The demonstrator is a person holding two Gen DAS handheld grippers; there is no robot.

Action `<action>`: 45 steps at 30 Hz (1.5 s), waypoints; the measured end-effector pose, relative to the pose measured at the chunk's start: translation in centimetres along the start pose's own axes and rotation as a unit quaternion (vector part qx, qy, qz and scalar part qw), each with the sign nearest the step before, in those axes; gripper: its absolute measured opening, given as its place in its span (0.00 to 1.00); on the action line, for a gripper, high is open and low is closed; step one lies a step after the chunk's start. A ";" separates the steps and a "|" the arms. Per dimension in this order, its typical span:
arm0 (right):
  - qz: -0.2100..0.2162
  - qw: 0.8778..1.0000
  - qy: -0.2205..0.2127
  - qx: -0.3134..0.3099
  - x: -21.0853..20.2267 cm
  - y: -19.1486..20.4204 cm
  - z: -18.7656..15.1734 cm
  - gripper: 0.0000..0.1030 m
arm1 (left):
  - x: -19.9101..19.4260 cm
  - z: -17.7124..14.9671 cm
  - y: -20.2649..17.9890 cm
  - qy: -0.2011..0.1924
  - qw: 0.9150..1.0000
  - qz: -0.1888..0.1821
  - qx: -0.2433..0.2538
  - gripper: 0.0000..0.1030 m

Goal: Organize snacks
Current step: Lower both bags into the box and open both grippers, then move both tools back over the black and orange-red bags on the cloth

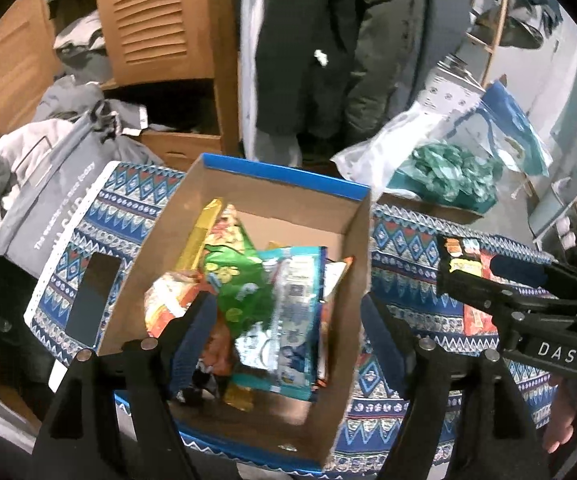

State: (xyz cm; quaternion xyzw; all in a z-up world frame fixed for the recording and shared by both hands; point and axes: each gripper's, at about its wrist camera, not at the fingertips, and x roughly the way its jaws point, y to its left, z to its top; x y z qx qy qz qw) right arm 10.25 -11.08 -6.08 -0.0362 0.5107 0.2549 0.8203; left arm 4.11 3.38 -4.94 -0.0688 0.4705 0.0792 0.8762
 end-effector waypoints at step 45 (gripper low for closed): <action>-0.091 0.982 0.035 0.164 2.0 -20.9 -6.2 0.76 | 7.7 -0.3 -14.5 0.074 0.994 -0.029 0.074 0.75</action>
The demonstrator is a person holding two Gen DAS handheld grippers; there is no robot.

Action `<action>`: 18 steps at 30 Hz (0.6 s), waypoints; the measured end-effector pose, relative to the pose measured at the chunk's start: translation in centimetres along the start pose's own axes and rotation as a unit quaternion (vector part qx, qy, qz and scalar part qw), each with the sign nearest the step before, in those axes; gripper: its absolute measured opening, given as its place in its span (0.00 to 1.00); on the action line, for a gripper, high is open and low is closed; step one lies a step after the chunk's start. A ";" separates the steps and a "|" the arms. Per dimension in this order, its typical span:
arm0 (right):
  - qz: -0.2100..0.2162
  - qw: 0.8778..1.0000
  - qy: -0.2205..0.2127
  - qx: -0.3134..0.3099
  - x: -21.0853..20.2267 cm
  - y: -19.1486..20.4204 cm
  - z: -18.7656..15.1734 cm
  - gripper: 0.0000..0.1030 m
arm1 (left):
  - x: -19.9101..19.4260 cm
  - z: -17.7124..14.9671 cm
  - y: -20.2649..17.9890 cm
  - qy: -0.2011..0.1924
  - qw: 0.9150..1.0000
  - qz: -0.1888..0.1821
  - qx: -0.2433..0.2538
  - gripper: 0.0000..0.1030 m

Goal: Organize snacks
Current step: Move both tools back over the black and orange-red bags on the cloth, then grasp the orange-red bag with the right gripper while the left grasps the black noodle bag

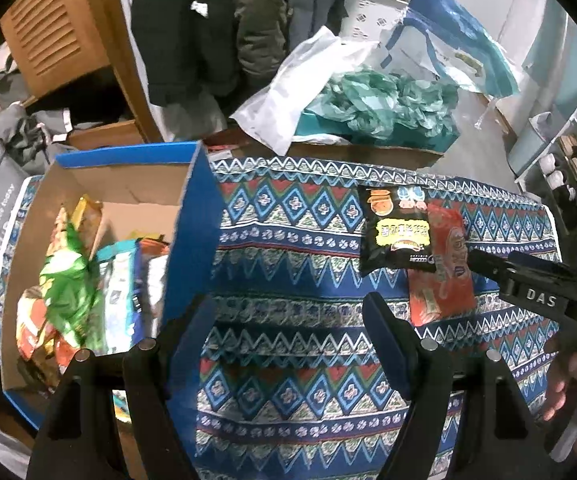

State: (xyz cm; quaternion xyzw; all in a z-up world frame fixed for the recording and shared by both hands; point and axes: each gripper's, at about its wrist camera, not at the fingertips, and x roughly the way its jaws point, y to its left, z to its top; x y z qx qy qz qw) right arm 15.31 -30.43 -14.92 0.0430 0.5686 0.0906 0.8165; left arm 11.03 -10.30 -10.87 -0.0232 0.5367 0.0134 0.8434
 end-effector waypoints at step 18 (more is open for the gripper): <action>-0.021 0.999 0.029 0.038 6.9 -3.0 2.5 0.76 | 6.9 3.0 -2.7 0.040 0.999 -0.007 0.010 0.75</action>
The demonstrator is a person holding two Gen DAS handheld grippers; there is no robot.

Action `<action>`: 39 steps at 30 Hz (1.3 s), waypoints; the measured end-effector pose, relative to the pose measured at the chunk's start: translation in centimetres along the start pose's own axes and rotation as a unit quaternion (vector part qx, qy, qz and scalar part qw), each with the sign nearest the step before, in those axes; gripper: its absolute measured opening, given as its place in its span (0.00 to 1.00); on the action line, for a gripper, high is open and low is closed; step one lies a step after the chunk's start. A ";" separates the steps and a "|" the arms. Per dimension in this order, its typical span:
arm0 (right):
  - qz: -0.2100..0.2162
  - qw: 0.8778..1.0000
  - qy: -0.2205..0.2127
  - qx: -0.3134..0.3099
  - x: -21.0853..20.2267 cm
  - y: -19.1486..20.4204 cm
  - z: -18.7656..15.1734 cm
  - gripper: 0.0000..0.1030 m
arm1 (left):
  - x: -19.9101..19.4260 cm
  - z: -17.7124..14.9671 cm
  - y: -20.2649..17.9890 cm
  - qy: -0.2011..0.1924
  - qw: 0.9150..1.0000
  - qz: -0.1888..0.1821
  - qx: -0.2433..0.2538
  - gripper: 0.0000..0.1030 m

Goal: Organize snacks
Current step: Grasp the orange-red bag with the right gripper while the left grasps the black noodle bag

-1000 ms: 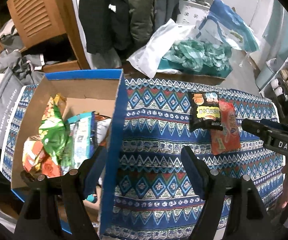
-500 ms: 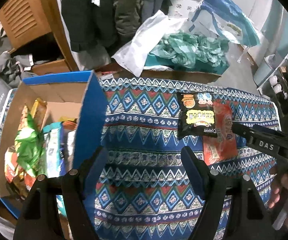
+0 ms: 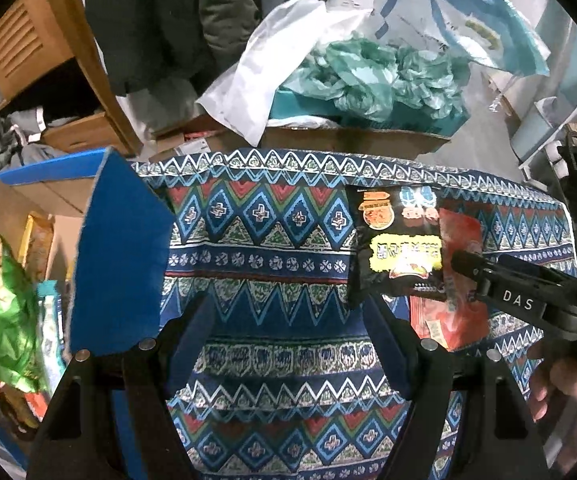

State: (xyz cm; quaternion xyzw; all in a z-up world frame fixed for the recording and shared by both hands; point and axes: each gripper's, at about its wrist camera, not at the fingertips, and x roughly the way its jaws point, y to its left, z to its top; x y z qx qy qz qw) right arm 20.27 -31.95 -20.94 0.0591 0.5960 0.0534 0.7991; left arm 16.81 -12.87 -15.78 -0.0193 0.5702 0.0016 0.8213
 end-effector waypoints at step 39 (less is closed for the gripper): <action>-0.033 0.998 0.011 -0.046 2.6 0.4 -0.7 0.51 | 4.5 1.7 -0.5 0.057 0.995 -0.049 -0.064 0.79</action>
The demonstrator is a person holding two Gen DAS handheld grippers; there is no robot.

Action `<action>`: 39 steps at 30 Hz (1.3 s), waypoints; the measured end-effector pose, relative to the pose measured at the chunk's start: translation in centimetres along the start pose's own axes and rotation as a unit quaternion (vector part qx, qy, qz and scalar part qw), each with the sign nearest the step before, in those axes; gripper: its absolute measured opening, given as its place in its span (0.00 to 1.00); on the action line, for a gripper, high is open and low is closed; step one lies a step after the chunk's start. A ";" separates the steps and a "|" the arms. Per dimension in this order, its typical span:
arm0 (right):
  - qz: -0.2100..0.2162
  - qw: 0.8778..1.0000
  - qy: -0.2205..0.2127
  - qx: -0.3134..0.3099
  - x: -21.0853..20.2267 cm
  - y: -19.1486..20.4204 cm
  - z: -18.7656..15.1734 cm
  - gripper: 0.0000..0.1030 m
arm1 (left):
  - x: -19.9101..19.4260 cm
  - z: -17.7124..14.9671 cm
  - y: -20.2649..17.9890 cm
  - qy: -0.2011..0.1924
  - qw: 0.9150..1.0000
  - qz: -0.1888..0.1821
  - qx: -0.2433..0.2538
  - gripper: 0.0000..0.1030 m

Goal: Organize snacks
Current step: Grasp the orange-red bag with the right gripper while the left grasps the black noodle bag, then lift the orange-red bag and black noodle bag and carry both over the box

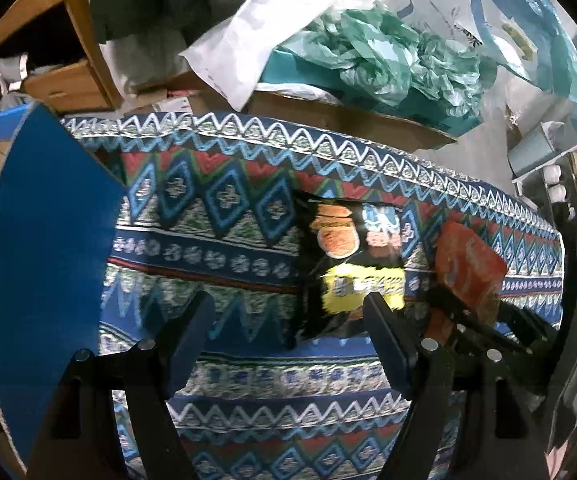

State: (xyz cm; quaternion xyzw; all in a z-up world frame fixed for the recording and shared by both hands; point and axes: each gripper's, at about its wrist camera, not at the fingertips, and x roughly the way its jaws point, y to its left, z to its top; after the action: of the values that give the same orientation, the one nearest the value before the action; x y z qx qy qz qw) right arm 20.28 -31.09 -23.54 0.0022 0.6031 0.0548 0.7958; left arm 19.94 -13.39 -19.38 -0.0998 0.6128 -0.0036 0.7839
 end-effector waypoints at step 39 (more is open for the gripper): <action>0.039 0.999 -0.011 0.018 -2.7 -3.2 -0.2 0.49 | 5.4 0.9 -6.1 0.006 0.998 0.051 0.033 0.65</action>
State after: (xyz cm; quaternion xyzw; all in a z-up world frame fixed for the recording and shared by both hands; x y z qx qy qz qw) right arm 19.62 -34.49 -21.26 0.0410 0.5943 0.0746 0.7997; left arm 22.88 -19.93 -23.36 -0.0426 0.6214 0.0160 0.7822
